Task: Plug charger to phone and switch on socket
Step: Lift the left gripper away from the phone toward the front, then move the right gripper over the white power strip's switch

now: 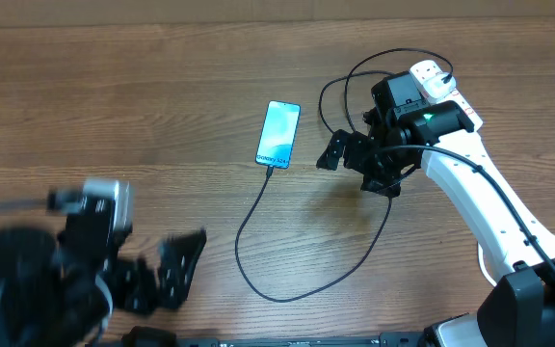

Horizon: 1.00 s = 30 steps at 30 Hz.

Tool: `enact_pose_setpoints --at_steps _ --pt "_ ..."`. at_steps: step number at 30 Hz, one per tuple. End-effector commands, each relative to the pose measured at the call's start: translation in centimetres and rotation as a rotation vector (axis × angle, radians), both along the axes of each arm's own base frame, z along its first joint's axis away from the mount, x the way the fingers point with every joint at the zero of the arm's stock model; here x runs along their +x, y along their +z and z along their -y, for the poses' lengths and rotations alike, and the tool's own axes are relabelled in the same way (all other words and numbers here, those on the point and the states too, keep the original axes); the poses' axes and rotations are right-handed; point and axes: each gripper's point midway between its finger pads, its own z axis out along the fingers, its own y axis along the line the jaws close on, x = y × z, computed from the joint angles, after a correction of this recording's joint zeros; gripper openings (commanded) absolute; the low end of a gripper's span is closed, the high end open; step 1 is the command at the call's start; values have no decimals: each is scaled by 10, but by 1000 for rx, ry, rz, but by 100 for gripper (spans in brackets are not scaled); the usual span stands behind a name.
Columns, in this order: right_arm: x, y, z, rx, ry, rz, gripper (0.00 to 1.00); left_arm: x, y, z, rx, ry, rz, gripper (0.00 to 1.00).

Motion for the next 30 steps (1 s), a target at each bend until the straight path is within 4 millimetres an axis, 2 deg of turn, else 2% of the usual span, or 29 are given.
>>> enact_pose_setpoints --at_steps 1,7,15,20,22,26,28,30 --pt "3 4 -1 9 2 9 99 -13 -18 -6 -33 56 -24 99" --pt "3 4 -1 10 2 10 96 -25 -50 -15 -27 106 -63 99" --pt "5 5 -1 8 56 47 97 -15 -75 -12 -11 107 -120 100" --pt "17 12 6 15 38 85 98 -11 -85 -11 -5 107 -141 100" --pt "27 20 14 19 8 109 98 -11 -88 -11 -3 107 -150 100" --pt "51 52 42 23 -59 187 100 -11 -89 -11 -3 107 -151 99" --pt "64 70 60 6 -103 236 100 -11 -89 -11 -3 107 -151 99" --pt "77 89 87 -51 -169 292 100 -11 -89 -11 -3 107 -151 100"
